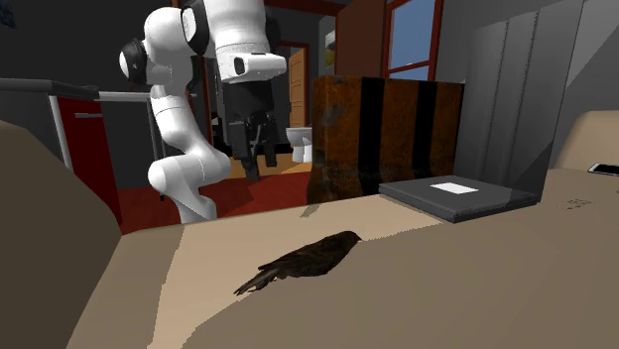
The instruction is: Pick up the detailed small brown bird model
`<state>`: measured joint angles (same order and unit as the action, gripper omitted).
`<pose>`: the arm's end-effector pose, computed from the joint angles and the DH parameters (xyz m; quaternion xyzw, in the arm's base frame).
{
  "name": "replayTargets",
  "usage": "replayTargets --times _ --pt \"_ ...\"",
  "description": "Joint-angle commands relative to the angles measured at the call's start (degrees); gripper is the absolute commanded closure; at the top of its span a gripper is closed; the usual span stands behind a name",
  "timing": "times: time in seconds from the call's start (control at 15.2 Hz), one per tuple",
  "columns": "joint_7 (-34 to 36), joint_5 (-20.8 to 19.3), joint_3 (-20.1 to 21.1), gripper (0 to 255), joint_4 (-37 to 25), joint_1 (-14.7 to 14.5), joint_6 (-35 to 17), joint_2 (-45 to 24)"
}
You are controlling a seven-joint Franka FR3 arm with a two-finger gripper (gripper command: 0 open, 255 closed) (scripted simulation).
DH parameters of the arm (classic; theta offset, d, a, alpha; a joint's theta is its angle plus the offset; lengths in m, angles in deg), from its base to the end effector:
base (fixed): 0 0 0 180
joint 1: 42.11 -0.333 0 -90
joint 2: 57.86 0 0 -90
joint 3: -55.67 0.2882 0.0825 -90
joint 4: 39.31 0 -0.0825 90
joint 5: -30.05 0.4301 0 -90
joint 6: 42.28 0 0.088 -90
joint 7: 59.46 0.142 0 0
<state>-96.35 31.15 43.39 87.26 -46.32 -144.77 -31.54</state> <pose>0.4741 -0.0694 0.4893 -0.9648 -0.2563 -0.0349 0.0470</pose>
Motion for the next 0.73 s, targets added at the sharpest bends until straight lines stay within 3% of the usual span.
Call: replayTargets --times 0.0,0.33,0.66 --pt "-8.2 1.1 -3.1 0 -3.5 -1.2 -0.3 -5.0" --pt "-27.1 6.4 -8.9 0 -14.8 -3.3 1.5 -19.3" --pt "-44.3 13.0 -10.5 0 -29.6 -2.2 6.6 -35.0"
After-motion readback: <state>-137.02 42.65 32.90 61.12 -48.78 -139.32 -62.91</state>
